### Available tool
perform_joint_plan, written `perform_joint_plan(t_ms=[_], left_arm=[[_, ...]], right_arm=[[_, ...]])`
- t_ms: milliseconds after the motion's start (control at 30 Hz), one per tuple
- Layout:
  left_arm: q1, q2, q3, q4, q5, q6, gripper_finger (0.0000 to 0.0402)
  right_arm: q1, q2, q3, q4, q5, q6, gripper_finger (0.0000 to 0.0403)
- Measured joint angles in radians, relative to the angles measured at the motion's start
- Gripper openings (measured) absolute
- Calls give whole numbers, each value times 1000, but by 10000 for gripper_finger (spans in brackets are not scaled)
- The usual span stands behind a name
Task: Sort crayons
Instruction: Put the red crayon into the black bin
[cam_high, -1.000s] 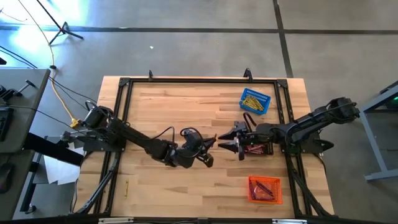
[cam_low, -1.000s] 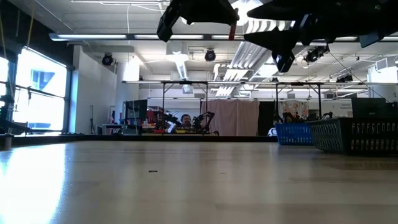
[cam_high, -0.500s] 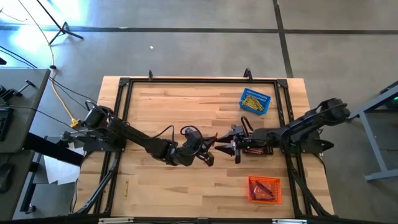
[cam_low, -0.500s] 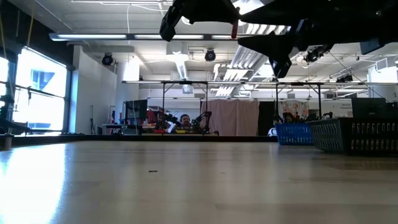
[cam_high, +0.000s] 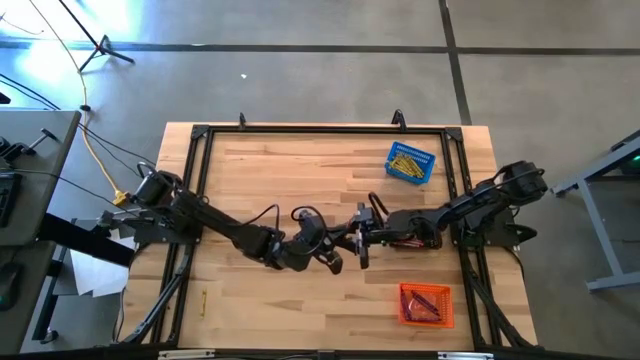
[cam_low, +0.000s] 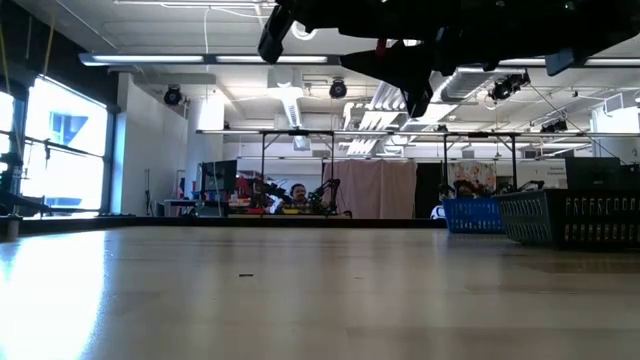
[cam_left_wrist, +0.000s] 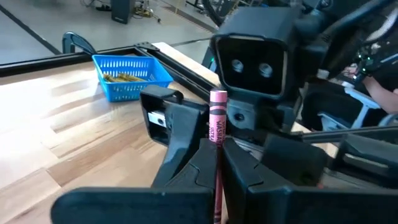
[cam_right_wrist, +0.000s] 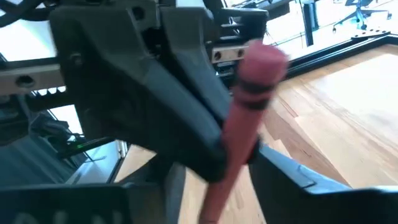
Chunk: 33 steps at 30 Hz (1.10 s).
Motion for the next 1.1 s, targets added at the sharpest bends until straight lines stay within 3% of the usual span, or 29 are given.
perform_joint_plan(t_ms=[333,600,767,1100], left_arm=[[-9,0,0,-9,-7,20,0],[-8,0,0,-20,41,52,14],[-10,-1,0,-53,77,53,41],[-4,0,0,-119,121,69,70]], right_arm=[[0,0,2,1,9,19,9],[-5,-42,2,-99,-5,28,5],[-43,-189,3,-388,2,35,4],[-72,-506,0,-1345,-1,246,3]])
